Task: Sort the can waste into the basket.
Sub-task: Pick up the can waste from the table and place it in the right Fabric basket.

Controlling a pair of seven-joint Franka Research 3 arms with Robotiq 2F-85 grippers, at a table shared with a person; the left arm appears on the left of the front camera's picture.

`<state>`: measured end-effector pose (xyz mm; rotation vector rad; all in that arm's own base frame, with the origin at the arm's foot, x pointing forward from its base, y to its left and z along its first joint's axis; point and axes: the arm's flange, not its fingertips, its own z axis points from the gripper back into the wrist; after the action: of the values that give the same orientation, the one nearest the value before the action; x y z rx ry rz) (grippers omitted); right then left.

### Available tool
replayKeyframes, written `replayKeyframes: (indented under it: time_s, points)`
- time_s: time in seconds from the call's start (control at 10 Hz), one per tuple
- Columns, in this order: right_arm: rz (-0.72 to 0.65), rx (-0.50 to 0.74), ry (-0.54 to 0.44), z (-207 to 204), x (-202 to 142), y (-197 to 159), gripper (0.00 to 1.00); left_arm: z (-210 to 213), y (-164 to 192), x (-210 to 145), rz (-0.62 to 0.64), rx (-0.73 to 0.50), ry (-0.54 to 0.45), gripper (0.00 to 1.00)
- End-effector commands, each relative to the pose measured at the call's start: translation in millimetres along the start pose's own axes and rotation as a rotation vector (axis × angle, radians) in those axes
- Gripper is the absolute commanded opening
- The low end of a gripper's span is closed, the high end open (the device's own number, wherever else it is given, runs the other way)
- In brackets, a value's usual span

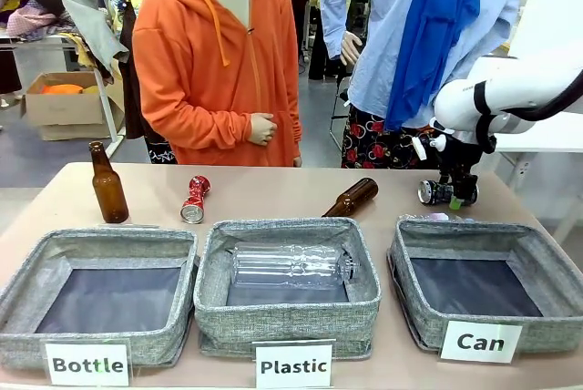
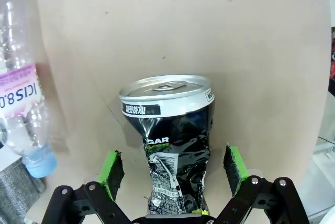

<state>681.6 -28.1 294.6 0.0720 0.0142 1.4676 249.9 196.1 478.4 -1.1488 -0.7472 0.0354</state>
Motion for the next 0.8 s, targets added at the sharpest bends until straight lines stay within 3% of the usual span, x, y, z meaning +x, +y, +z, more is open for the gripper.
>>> replayKeyframes:
  time_s: [0.0, 0.1, 0.2, 0.3, 0.4, 0.7]
  points:
    - [0.027, 0.011, 0.016, 6.2, 0.3, -2.5, 0.40, -1.0, -0.3, 2.3, -0.023, -0.021, -0.016, 1.00]
    - [0.026, 0.013, 0.017, 7.2, 1.2, -2.9, 0.40, -1.0, -0.3, 2.3, -0.023, -0.021, -0.016, 1.00]
    - [0.028, 0.012, 0.020, 7.5, 1.2, -2.5, 0.00, -1.0, -0.3, 2.3, -0.023, -0.021, -0.016, 1.00]
    - [0.027, 0.015, 0.025, 8.0, 1.2, -1.7, 0.36, -1.0, -0.3, 2.3, -0.023, -0.021, -0.016, 1.00]
    - [0.024, 0.015, 0.025, 8.1, 1.4, -1.9, 0.00, -1.0, -0.3, 2.3, -0.023, -0.021, -0.016, 1.00]
    - [0.030, 0.012, 0.015, 10.1, 1.6, -0.5, 0.00, -1.0, -0.3, 2.3, -0.023, -0.021, -0.016, 1.00]
